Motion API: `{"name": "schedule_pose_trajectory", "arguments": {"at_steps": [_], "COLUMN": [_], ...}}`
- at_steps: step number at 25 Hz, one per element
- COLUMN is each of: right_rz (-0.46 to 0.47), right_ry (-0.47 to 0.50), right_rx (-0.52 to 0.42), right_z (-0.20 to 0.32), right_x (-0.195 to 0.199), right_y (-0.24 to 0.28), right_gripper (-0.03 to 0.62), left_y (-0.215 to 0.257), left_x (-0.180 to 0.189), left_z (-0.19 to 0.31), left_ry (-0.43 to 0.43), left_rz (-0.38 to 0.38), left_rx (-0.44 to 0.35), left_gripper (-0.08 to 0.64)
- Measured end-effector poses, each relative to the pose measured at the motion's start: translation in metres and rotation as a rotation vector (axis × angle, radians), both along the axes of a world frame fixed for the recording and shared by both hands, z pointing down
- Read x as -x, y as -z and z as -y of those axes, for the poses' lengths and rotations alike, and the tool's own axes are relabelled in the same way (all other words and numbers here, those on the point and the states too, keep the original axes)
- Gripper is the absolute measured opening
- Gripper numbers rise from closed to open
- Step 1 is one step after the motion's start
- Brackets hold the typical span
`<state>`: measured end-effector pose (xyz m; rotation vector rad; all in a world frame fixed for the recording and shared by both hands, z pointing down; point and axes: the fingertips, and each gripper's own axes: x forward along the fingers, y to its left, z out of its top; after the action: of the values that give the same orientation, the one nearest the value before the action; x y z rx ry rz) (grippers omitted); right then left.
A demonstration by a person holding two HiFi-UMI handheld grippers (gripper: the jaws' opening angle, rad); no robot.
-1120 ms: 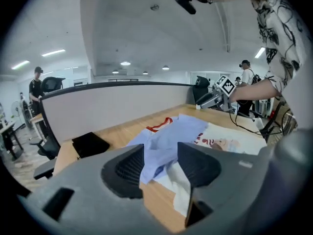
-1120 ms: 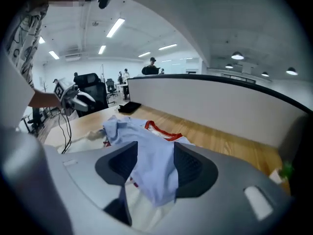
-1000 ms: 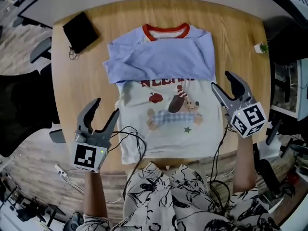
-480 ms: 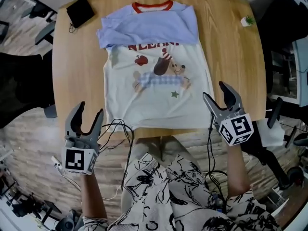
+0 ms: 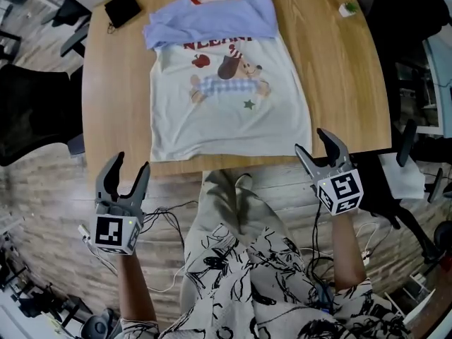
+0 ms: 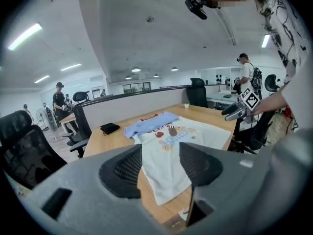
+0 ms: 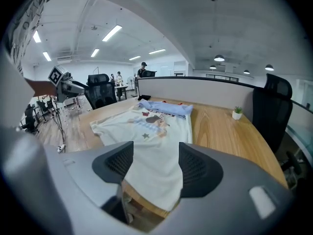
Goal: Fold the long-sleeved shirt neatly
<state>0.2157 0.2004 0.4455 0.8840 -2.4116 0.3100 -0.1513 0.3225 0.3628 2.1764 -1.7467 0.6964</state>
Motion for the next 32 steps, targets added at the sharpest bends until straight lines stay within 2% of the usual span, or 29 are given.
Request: {"name": "schedule_pose_trajectory", "arguments": {"at_steps": [4, 7, 9, 13, 19, 24, 26, 27, 28, 32], "right_rz": [-0.063, -0.105, -0.094, -0.009, -0.065, -0.040, -0.038, -0.043, -0.053, -0.068], "right_ry": [0.000, -0.017, -0.068, -0.248, -0.355, -0.375, -0.367, -0.356, -0.342, -0.314], "right_rx": [0.030, 0.052, 0.072, 0.116, 0.150, 0.161, 0.163, 0.165, 0.168, 0.182], "right_z": [-0.024, -0.031, -0.030, -0.019, -0.018, -0.020, -0.021, -0.023, -0.025, -0.030], "right_x": [-0.007, -0.016, -0.023, -0.048, -0.066, -0.059, -0.056, -0.054, -0.051, -0.054], "right_y": [-0.038, -0.068, -0.080, -0.086, -0.114, -0.120, -0.120, -0.120, -0.120, -0.113], "right_gripper": [0.301, 0.302, 0.301, 0.278, 0.273, 0.208, 0.159, 0.085, 0.057, 0.052], "left_y": [-0.052, -0.099, -0.120, -0.145, -0.182, -0.195, -0.198, -0.198, -0.198, -0.192], "left_x": [0.007, 0.012, 0.013, 0.020, 0.027, 0.031, 0.030, 0.029, 0.028, 0.022], "left_z": [-0.018, -0.023, -0.023, -0.025, -0.023, -0.024, -0.024, -0.025, -0.026, -0.033], "left_ry": [0.014, 0.065, 0.090, 0.145, 0.188, 0.220, 0.228, 0.231, 0.230, 0.217], "left_rz": [0.031, -0.030, -0.057, -0.071, -0.101, -0.102, -0.096, -0.093, -0.095, -0.131], "left_rx": [0.069, 0.113, 0.124, 0.138, 0.190, 0.215, 0.218, 0.218, 0.220, 0.231], "left_gripper": [0.235, 0.233, 0.234, 0.232, 0.218, 0.195, 0.171, 0.126, 0.040, 0.021]}}
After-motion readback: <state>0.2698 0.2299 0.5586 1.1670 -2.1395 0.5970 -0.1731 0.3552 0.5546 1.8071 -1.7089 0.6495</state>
